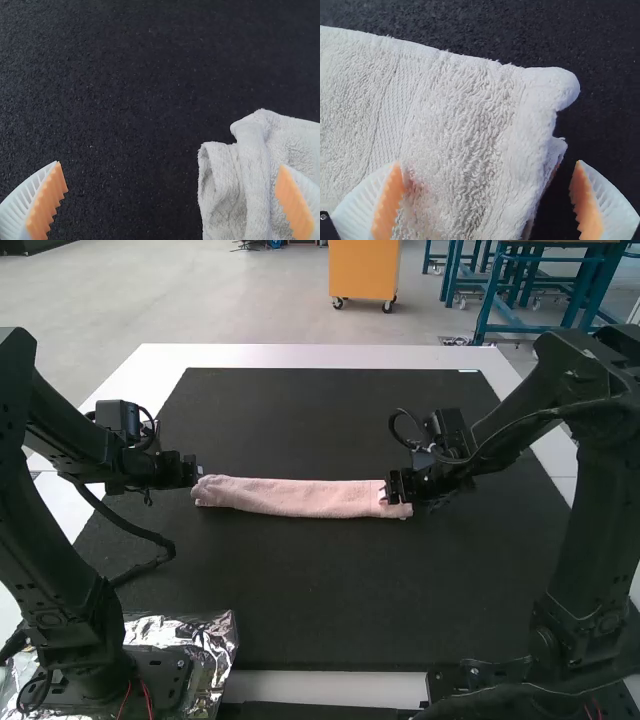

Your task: Fold the towel.

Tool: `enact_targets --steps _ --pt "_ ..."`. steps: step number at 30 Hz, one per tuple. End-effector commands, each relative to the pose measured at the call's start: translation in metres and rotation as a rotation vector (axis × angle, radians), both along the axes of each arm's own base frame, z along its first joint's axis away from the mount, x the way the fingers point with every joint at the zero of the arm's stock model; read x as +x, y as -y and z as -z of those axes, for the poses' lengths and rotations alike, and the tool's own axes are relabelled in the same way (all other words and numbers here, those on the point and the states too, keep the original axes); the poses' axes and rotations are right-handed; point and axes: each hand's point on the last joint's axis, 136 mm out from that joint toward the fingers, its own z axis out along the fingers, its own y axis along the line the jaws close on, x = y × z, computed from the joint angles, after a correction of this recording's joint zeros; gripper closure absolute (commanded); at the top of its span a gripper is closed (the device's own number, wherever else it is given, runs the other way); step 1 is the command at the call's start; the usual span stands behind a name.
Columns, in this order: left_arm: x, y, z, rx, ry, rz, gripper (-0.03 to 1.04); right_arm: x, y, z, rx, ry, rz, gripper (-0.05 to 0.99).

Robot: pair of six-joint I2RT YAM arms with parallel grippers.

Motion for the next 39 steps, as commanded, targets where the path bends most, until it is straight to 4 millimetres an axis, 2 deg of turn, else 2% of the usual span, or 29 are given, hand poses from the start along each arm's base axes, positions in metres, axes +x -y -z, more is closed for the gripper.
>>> enact_targets --steps 1,2,6,8,12,13,16,18,25,33,39 --pt "0.017 -0.002 -0.039 -0.005 0.105 -0.004 0.04 -0.013 -0.010 0.019 -0.004 -0.048 -0.041 0.66" --pt "0.018 -0.002 -0.042 -0.006 0.112 -0.006 0.04 -0.016 -0.011 0.020 0.004 -0.053 -0.049 0.95" --pt "0.022 -0.003 -0.057 0.002 0.150 -0.006 0.04 -0.020 -0.009 0.017 0.019 -0.058 -0.054 0.96" --pt "0.024 -0.005 -0.062 0.006 0.160 -0.009 0.04 -0.011 -0.003 -0.008 0.042 -0.013 -0.035 0.96" --pt "0.030 -0.005 -0.072 0.013 0.186 -0.002 0.04 0.017 0.034 -0.064 0.078 0.132 0.061 0.96" --pt "0.032 -0.005 -0.075 0.015 0.195 -0.002 0.04 0.019 0.039 -0.072 0.088 0.147 0.071 0.96" --pt "0.038 -0.008 -0.085 0.024 0.225 -0.008 0.04 0.018 0.030 -0.080 0.112 0.148 0.043 0.96" --pt "0.040 -0.012 -0.087 0.038 0.232 -0.023 0.04 0.018 0.013 -0.082 0.121 0.150 0.006 0.96" --pt "0.036 -0.023 -0.081 0.110 0.215 -0.042 0.04 0.000 -0.071 -0.069 0.145 0.104 -0.157 0.96" --pt "0.022 -0.041 -0.065 0.120 0.179 -0.089 0.04 -0.008 -0.156 -0.067 0.168 0.112 -0.303 0.96" --pt "0.010 -0.043 -0.048 0.116 0.139 -0.098 0.04 -0.011 -0.210 -0.062 0.187 0.112 -0.385 0.96"
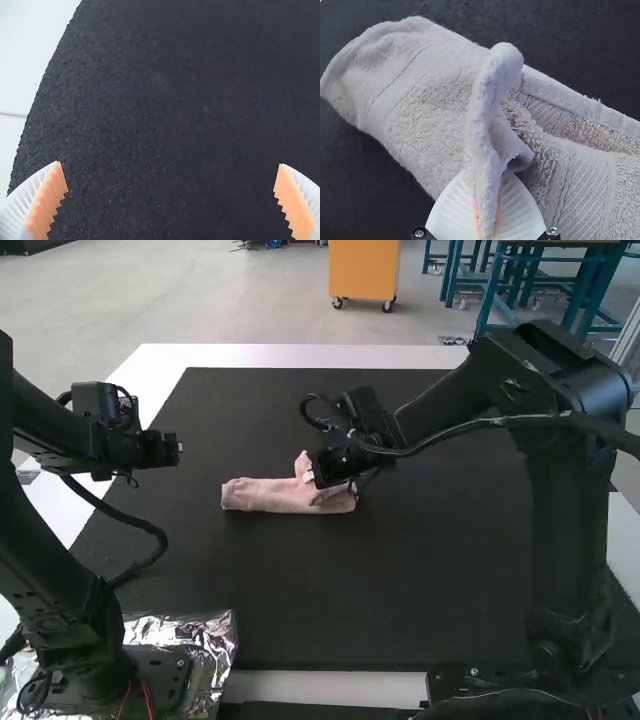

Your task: Fold the towel.

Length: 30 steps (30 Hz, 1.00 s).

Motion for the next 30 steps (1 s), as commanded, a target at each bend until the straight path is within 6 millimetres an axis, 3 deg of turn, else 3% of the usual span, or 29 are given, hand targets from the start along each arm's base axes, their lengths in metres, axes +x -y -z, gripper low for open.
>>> enact_targets --steps 1,10,23,27,30 --pt "-0.004 -0.005 -0.002 0.022 0.008 -0.010 0.04 0.002 -0.032 -0.010 0.034 0.019 -0.035 0.96" --pt "-0.017 -0.005 0.014 0.023 -0.012 -0.020 0.04 0.003 -0.090 -0.007 0.051 0.029 -0.107 0.96" --pt "-0.022 -0.003 0.020 0.024 -0.005 -0.021 0.04 -0.007 -0.143 0.003 0.053 -0.002 -0.165 0.95" --pt "-0.025 -0.001 0.024 0.022 -0.011 -0.016 0.04 -0.015 -0.151 -0.005 0.043 -0.023 -0.176 0.49" --pt "-0.026 0.000 0.026 0.021 -0.011 -0.016 0.04 -0.018 -0.153 -0.025 0.037 -0.038 -0.195 0.22"
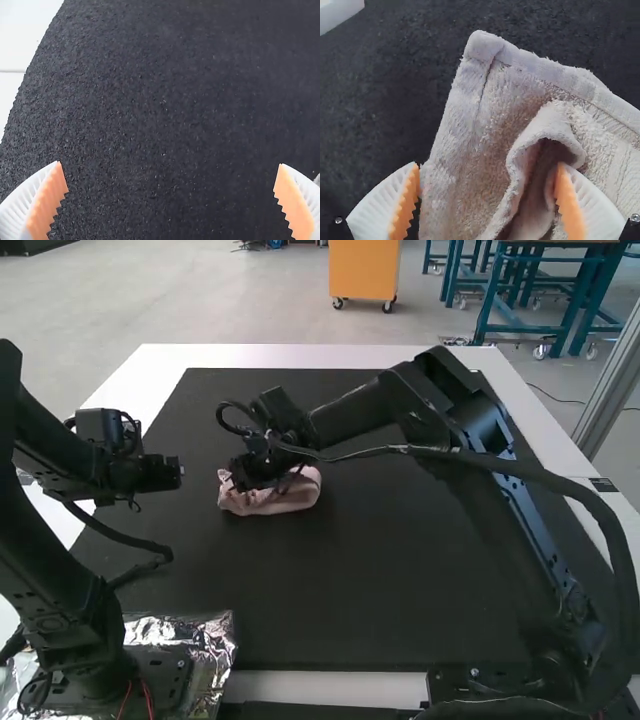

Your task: Fold the towel.

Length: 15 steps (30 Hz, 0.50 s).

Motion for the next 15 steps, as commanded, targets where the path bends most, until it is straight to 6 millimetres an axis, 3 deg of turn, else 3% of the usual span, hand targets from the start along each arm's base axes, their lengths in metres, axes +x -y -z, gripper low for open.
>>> enact_targets --steps 1,3,7,11,12,15 --pt "0.001 -0.002 -0.008 0.016 0.028 0.000 0.04 -0.002 -0.016 -0.050 0.062 0.027 -0.028 0.15" --pt "0.001 -0.002 -0.008 0.017 0.031 -0.002 0.04 -0.003 -0.018 -0.079 0.088 0.039 -0.040 0.10" --pt "0.001 -0.005 -0.008 0.026 0.028 -0.016 0.04 -0.001 -0.020 -0.138 0.167 0.075 -0.046 0.11" --pt "0.000 -0.005 -0.007 0.027 0.025 -0.016 0.04 -0.001 -0.010 -0.168 0.187 0.094 -0.045 0.11" --pt "0.001 -0.005 -0.008 0.029 0.026 -0.017 0.04 -0.001 -0.004 -0.168 0.175 0.085 -0.043 0.17" --pt "0.002 0.001 -0.008 0.031 0.024 -0.003 0.04 0.007 0.015 -0.152 0.153 0.088 -0.032 0.75"
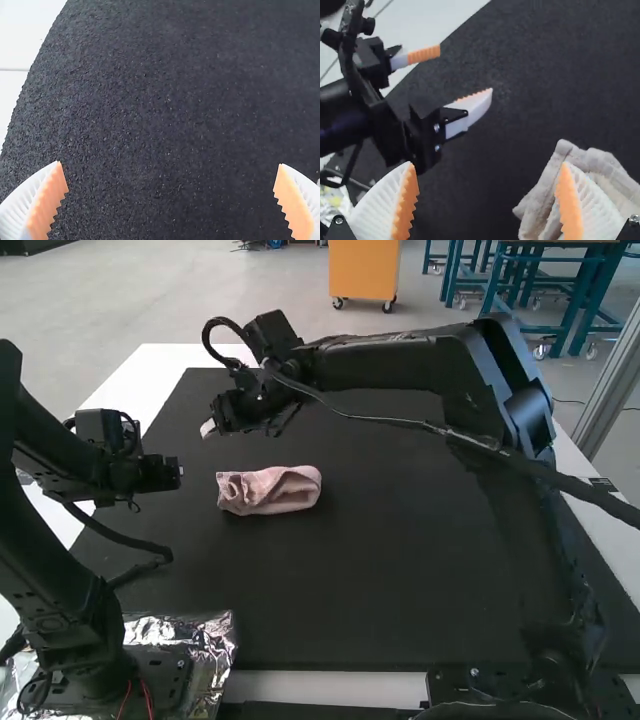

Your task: Fold the towel.

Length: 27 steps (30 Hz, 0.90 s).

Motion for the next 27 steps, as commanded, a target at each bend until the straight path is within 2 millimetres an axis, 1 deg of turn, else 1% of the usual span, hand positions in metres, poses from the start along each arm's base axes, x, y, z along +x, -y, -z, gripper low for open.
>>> enact_targets --steps 1,2,6,9,11,16,19,23,27 --pt "0.002 0.006 -0.008 0.021 0.019 0.014 0.04 0.019 0.025 0.005 0.017 0.017 0.029 0.91" --pt "0.003 0.006 -0.009 0.027 0.021 0.012 0.04 0.025 0.031 0.011 0.025 0.031 0.049 0.96" --pt "0.005 0.010 -0.016 0.054 0.038 0.009 0.04 0.033 0.049 0.040 0.041 0.048 0.083 0.96" --pt "0.007 0.008 -0.026 0.087 0.059 -0.019 0.04 0.033 0.055 0.058 0.061 0.062 0.094 0.96" --pt "0.008 0.004 -0.032 0.119 0.072 -0.049 0.04 0.033 0.057 0.066 0.086 0.071 0.105 0.96" --pt "0.010 0.012 -0.041 0.142 0.091 -0.032 0.04 0.034 0.059 0.080 0.177 0.092 0.140 0.96" --pt "0.012 0.013 -0.049 0.145 0.101 -0.025 0.04 0.036 0.057 0.093 0.209 0.092 0.152 0.96" --pt "0.014 0.013 -0.060 0.146 0.111 -0.026 0.04 0.034 0.056 0.117 0.199 0.075 0.143 0.96" --pt "0.016 0.013 -0.067 0.148 0.120 -0.025 0.04 0.036 0.053 0.131 0.219 0.065 0.152 0.96"
